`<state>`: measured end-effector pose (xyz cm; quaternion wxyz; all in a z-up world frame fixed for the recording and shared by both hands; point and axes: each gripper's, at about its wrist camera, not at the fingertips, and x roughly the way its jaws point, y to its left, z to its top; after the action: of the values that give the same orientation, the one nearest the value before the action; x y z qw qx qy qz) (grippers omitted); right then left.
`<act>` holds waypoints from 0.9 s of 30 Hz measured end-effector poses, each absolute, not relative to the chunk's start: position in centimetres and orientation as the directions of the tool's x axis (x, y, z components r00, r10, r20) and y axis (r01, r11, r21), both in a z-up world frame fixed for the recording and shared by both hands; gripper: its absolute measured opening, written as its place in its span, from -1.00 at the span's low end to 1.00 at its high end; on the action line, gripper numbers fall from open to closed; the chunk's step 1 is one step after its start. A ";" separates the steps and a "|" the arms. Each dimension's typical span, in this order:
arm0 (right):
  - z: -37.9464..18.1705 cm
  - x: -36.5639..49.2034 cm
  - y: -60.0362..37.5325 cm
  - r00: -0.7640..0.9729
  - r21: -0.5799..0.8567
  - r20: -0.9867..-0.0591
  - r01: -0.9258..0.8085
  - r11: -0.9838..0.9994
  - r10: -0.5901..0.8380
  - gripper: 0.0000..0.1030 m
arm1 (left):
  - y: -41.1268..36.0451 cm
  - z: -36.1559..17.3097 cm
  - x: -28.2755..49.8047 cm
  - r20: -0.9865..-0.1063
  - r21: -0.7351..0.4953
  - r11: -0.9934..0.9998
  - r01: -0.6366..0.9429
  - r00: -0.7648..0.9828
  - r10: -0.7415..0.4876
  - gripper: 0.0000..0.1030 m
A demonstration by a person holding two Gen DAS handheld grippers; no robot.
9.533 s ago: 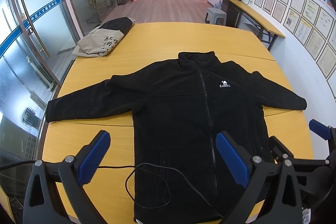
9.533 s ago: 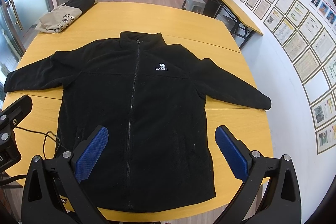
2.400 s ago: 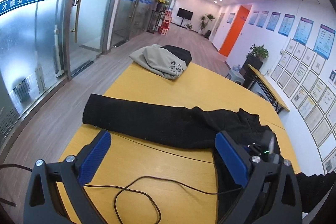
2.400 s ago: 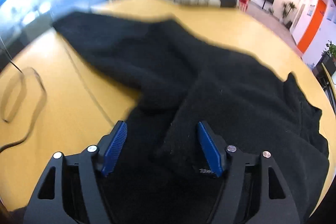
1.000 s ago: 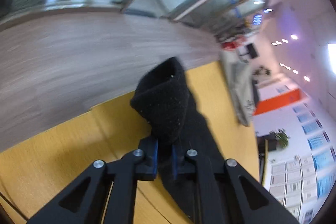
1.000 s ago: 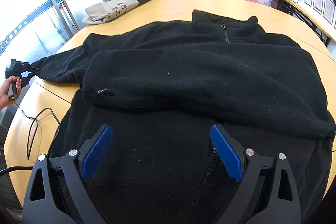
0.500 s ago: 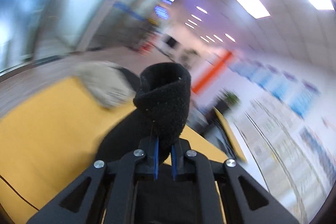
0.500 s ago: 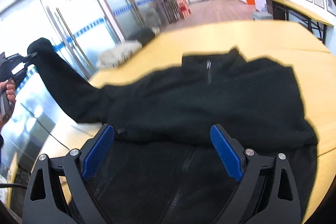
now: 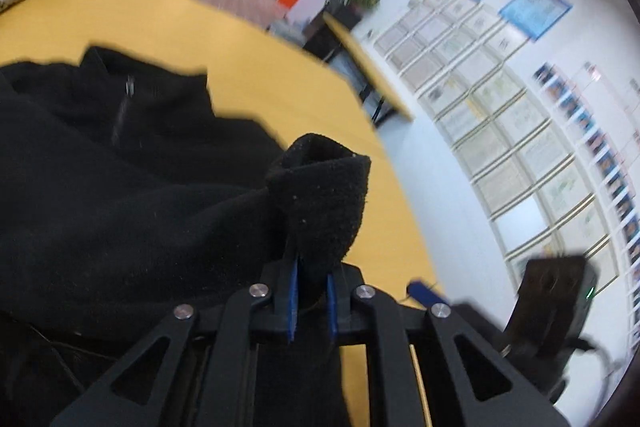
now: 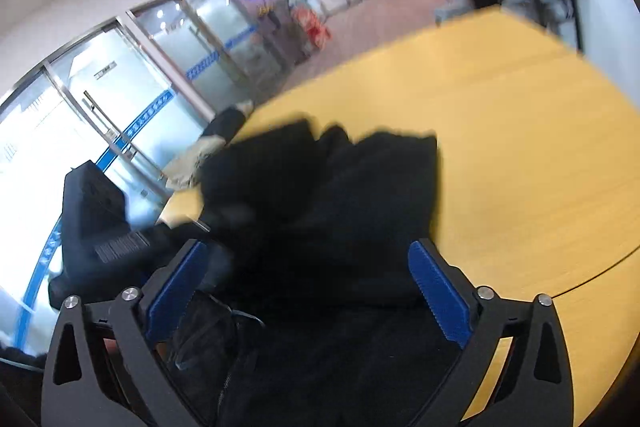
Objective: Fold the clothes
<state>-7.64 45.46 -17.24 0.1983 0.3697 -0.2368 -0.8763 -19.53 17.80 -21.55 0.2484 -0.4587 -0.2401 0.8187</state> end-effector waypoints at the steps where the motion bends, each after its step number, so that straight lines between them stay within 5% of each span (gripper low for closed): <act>1: -18.4 -8.5 45.8 -0.624 0.580 -0.566 0.163 -0.798 -0.539 0.99 | 18.0 -22.6 -19.5 -0.650 -0.624 -0.763 -0.168 -0.431 0.626 -0.81; 4: -22.5 -11.4 45.4 -0.526 0.644 -0.613 0.100 -0.759 -0.589 0.99 | 17.3 -22.9 -18.7 -0.651 -0.640 -0.754 -0.147 -0.419 0.633 -0.77; 6: -24.3 -12.6 44.9 -0.482 0.677 -0.619 0.072 -0.732 -0.620 0.99 | 16.1 -21.7 -17.4 -0.645 -0.624 -0.763 -0.167 -0.442 0.624 -0.56; 7: -24.8 -13.1 44.5 -0.472 0.694 -0.612 0.064 -0.717 -0.635 1.00 | 15.0 -20.5 -16.7 -0.640 -0.614 -0.769 -0.180 -0.457 0.618 -0.43; 9: -25.0 -13.5 43.9 -0.472 0.719 -0.592 0.056 -0.692 -0.653 1.00 | 12.1 -18.6 -15.0 -0.620 -0.615 -0.764 -0.195 -0.478 0.622 0.20; 11: -24.8 -13.5 43.4 -0.479 0.737 -0.572 0.057 -0.674 -0.666 1.00 | 9.6 -17.1 -13.4 -0.604 -0.619 -0.759 -0.200 -0.496 0.624 0.47; 14: -24.2 -12.7 43.1 -0.508 0.741 -0.554 0.059 -0.668 -0.659 1.00 | 4.6 -14.7 -11.4 -0.593 -0.602 -0.767 -0.223 -0.518 0.616 0.57; 17: -24.4 -12.4 43.0 -0.488 0.718 -0.592 0.042 -0.695 -0.641 1.00 | -0.7 -13.7 -11.0 -0.619 -0.520 -0.829 -0.205 -0.579 0.531 0.87; 23: -27.0 -14.0 40.9 -0.486 0.624 -0.691 -0.027 -0.781 -0.535 0.97 | -9.5 -19.1 -15.6 -0.740 -0.389 -0.907 -0.164 -0.530 0.413 0.88; 24: -26.8 -14.3 40.5 -0.496 0.591 -0.707 -0.023 -0.806 -0.504 0.78 | -10.1 -20.6 -16.7 -0.751 -0.388 -0.904 -0.180 -0.508 0.423 0.87; 27: -25.0 -15.5 39.6 -0.504 0.500 -0.749 -0.004 -0.866 -0.430 -0.83 | -11.0 -23.9 -19.3 -0.755 -0.397 -0.891 -0.222 -0.473 0.454 0.84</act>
<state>-15.48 39.57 -24.96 0.1273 0.4813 -0.2253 -0.8375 -19.34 -10.97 -23.92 0.1989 -0.4733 -0.1227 0.8494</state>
